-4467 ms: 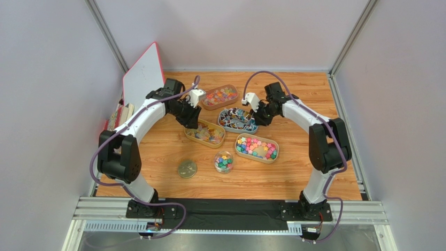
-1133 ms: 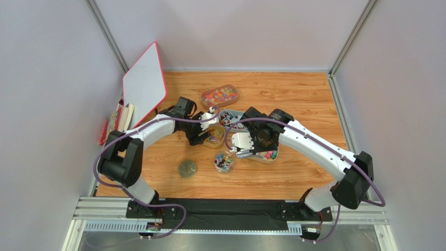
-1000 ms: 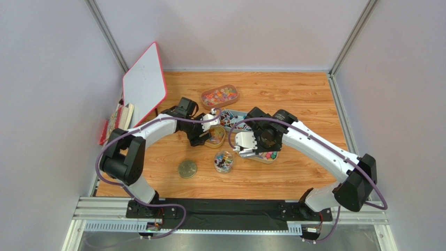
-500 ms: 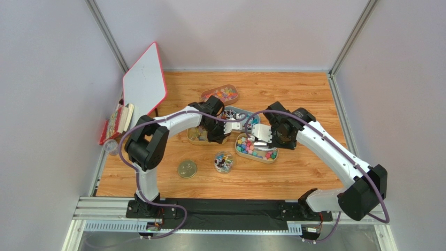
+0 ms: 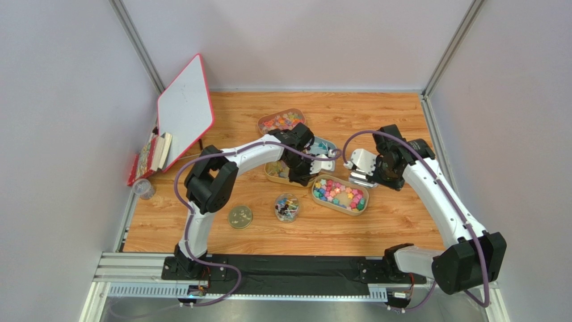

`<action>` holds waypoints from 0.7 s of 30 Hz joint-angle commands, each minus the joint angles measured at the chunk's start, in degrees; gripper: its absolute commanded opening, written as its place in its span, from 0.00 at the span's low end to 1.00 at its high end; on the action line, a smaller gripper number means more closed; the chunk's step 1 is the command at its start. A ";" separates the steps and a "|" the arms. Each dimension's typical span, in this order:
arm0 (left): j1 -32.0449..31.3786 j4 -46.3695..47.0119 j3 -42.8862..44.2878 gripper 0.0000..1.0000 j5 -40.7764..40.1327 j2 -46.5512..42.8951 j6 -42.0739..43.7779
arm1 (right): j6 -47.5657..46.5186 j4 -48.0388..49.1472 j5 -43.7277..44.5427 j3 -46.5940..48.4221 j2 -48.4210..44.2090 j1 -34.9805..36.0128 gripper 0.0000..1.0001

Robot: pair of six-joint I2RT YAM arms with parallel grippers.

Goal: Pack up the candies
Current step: Move the storage box to the center of the board.

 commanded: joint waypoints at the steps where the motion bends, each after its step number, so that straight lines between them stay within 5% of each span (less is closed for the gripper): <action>1: -2.94 -0.06 5.16 0.03 5.45 1.84 1.05 | -2.58 1.55 -0.76 -0.67 -2.23 -3.39 0.00; 3: -3.21 0.37 6.66 0.05 6.15 2.29 0.08 | -3.63 1.29 -0.67 -0.93 -2.67 -4.61 0.00; 7: -3.12 -1.29 9.56 0.37 3.00 0.80 -3.69 | -5.22 -0.47 -2.94 1.26 -3.20 -5.41 0.00; 10: -1.90 -2.88 7.64 0.46 1.23 -5.60 -3.96 | -5.31 -3.10 -6.37 7.23 -1.71 -5.24 0.00; 14: -0.13 1.25 -4.89 0.51 -1.13 -17.12 -3.53 | -5.83 -6.62 -8.93 14.26 5.13 -4.80 0.00; 21: 1.80 10.92 -20.31 0.54 -20.27 -26.80 -7.30 | -5.31 -11.36 -5.60 22.70 15.59 2.92 0.00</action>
